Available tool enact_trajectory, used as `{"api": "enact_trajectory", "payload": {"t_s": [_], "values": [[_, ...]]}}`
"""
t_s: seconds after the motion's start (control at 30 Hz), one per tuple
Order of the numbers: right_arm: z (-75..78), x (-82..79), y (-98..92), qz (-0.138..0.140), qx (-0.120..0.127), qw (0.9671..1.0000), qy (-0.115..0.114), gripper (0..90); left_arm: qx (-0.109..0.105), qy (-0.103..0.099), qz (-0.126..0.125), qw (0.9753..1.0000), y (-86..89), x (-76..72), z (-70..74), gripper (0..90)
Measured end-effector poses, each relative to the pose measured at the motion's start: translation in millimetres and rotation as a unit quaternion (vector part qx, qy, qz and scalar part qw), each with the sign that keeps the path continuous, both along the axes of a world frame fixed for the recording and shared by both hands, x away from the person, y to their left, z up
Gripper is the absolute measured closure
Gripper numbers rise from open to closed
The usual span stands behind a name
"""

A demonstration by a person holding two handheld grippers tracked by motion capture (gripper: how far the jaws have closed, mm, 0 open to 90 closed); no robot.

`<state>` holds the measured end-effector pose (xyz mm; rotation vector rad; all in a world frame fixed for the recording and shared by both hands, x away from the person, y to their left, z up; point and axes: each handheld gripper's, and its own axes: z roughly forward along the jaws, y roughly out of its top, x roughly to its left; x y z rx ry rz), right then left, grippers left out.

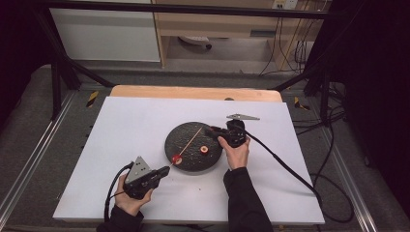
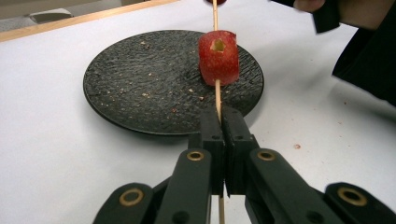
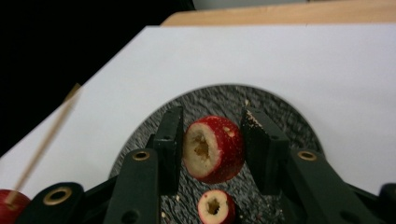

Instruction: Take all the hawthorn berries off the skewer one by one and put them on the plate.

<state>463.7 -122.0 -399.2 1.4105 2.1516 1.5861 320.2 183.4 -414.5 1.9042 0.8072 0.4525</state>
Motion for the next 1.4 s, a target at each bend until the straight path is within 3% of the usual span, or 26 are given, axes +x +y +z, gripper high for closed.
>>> {"api": "enact_trajectory", "payload": {"t_s": [0.03,0.37,0.63,0.9,1.03,1.17,1.4], "values": [[-8.8,2.2,4.7,0.000,-0.007,0.9999,0.008,61.3,0.000,0.000,0.000,1.0000,0.1,0.1,0.0,88.5],[-40.1,10.2,16.7,-0.002,-0.041,0.9987,0.030,61.1,0.001,0.000,0.000,1.0000,0.3,0.0,0.5,88.5],[-49.4,11.5,19.6,-0.005,-0.057,0.9977,0.037,57.4,0.000,0.001,0.000,1.0000,-0.1,0.1,0.1,88.5],[-31.5,1.1,16.1,0.002,-0.043,0.9991,0.002,42.1,0.000,0.001,0.001,1.0000,-0.3,0.1,0.0,88.5],[-19.3,-10.8,14.5,0.016,-0.037,0.9991,-0.016,28.0,0.002,0.001,0.000,1.0000,-0.8,0.2,-0.4,88.5],[-8.8,-26.8,13.7,0.035,-0.047,0.9977,-0.035,14.7,0.003,0.002,0.001,1.0000,-0.7,0.6,-1.0,88.5],[-2.2,-45.4,12.5,0.058,-0.041,0.9965,-0.044,6.2,0.004,0.002,0.001,1.0000,-1.6,0.6,-1.5,88.5]]}}
